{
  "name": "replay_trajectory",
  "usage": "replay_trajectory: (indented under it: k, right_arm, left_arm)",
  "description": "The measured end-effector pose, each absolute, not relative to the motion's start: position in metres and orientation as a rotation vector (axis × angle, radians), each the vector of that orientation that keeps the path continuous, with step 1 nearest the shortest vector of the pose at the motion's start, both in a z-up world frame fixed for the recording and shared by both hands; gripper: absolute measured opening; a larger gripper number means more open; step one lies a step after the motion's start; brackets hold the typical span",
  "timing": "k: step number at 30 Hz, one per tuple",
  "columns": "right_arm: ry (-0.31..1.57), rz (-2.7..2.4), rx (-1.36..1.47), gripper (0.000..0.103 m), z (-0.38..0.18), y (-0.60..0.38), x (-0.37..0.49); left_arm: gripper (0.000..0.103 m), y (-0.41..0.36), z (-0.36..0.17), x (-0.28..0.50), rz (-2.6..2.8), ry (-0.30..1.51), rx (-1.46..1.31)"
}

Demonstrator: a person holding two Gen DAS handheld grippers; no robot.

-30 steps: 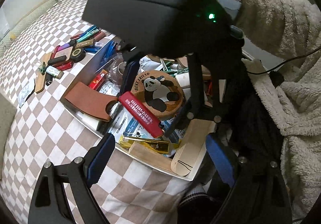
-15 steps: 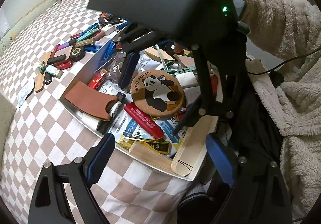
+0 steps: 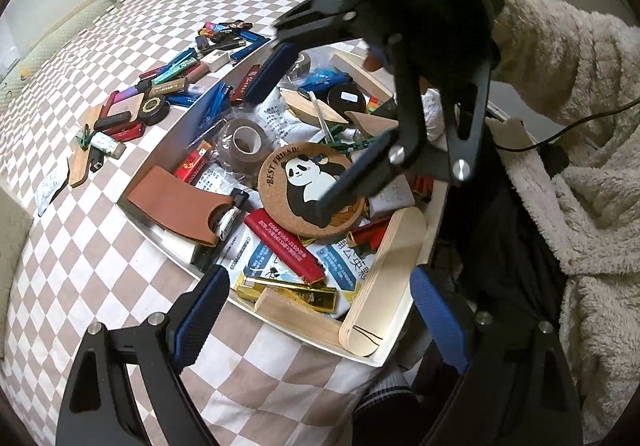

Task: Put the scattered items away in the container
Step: 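Lift both open tools up and away from the box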

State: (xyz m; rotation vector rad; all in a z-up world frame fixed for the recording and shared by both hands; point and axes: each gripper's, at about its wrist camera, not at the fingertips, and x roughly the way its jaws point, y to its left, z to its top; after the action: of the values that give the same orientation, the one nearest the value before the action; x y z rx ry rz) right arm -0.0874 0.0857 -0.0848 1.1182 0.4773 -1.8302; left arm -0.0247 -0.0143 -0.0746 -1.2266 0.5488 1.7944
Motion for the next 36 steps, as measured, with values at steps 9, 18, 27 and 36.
replay_trajectory:
  k: [9,18,27,36]
  right_arm:
    - [0.312,-2.085,1.104,0.103,-0.060,0.128,-0.084]
    - [0.123,-2.238,1.111,0.103,-0.056,0.164,-0.080]
    - [0.034,-2.399,1.077,0.103,-0.058,0.187,-0.078]
    - [0.023,-2.499,1.071,0.103,-0.061,0.195,-0.078]
  left_arm:
    - [0.092,-0.009,-0.073,-0.034,1.883,0.529,-1.214]
    - [0.092,-0.009,-0.062,-0.051,2.128,0.429,-1.147]
    - [0.102,-0.013,-0.052,-0.065,2.276,0.275,-1.155]
    - [0.103,-0.016,-0.055,-0.073,2.345,0.213,-1.172]
